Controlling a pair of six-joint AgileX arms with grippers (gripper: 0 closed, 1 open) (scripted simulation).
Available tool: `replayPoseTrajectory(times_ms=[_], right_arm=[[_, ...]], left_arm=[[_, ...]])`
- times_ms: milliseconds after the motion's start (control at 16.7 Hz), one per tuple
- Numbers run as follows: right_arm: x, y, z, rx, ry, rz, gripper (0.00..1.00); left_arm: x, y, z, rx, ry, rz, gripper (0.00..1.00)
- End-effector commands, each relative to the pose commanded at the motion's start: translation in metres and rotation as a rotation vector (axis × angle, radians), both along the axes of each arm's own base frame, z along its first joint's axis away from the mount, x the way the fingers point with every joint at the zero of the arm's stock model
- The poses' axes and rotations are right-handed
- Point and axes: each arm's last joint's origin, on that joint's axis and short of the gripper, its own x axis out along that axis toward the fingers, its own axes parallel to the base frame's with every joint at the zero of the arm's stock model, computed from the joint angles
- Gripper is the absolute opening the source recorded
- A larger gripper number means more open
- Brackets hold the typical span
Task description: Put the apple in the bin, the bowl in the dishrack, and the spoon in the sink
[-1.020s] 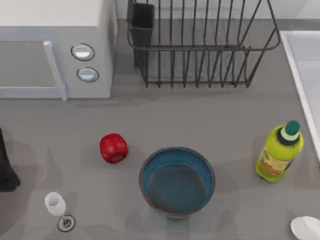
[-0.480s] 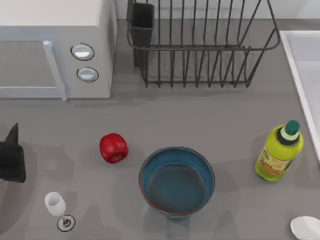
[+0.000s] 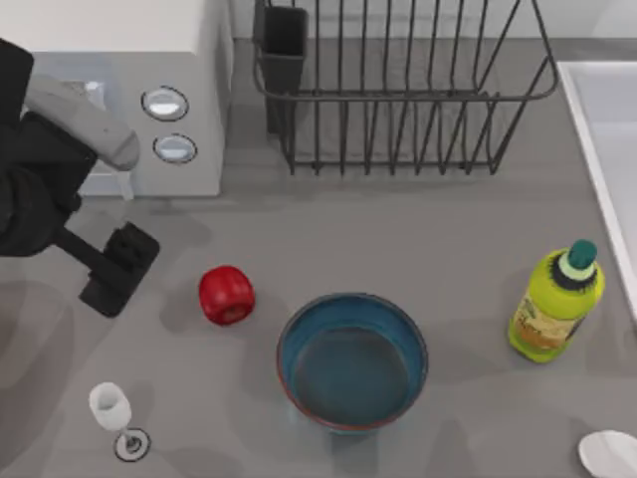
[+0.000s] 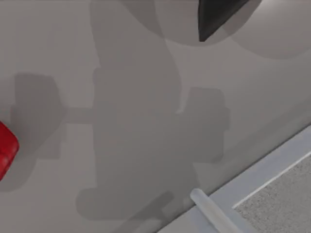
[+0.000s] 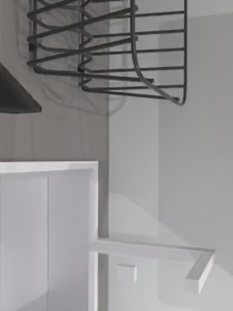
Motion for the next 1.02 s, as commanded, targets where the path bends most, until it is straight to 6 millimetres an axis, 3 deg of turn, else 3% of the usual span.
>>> replayPoseTrajectory(times_ms=[240,480,720,1020], right_arm=[[0.0,0.0,0.0,0.0,0.0,0.0,1.0],[0.0,0.0,0.0,0.0,0.0,0.0,1.0],[0.0,0.0,0.0,0.0,0.0,0.0,1.0],[0.0,0.0,0.0,0.0,0.0,0.0,1.0]], left_arm=[[0.059,-0.052,-0.022,0.165,0.277,-0.194,1.0],[0.095,-0.099,-0.055,0.286,0.466,-0.356,1.0],[0.108,-0.125,-0.075,0.347,0.552,-0.445,1.0],[0.109,-0.128,-0.077,0.353,0.56,-0.454,1.0]])
